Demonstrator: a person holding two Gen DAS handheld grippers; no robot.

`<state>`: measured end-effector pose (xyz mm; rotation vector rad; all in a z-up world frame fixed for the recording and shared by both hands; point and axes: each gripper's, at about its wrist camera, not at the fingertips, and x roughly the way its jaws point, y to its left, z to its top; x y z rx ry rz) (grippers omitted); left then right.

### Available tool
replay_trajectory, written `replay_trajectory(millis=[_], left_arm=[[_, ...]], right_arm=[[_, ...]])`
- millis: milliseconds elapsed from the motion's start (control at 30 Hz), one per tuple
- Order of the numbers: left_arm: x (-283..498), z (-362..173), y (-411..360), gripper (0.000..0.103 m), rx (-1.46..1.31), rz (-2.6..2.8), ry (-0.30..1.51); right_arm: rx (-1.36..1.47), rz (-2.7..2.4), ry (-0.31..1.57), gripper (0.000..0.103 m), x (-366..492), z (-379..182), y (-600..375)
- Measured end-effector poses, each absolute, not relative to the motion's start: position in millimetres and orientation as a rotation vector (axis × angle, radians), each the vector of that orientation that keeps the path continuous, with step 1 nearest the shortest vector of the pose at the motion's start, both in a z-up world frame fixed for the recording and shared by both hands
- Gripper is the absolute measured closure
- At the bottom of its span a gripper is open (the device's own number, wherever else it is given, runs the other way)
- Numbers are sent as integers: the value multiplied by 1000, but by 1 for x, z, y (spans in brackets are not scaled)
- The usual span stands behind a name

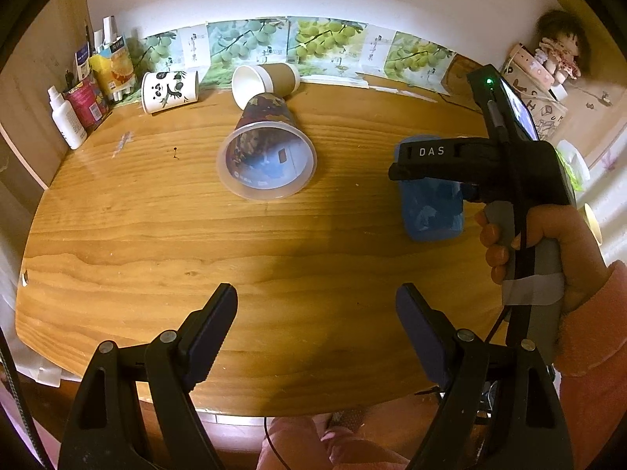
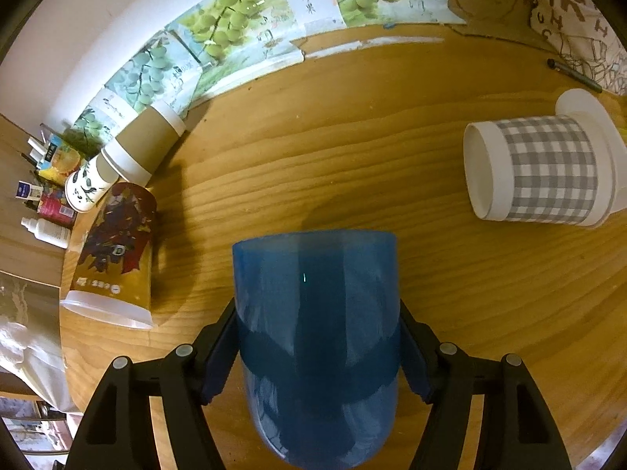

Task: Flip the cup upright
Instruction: 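Lift the blue cup with the right gripper and rotate it base-down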

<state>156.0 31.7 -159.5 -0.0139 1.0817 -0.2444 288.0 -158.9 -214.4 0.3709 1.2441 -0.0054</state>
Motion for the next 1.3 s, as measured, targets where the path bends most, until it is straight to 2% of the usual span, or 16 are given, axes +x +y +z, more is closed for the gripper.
replay_trajectory(millis=[367,833,1300], left_arm=[[134,-150,27,17,-29,-222,1061],[81,-136,26,17,-80,-147,1020],[36,-143,32,17,-105,-24,1013]], right_arm=[[265,6,1043,32,257,-180,-158],[80,72,549,32,158,-148,-137],[92,120,503,32,123,-181,-141]])
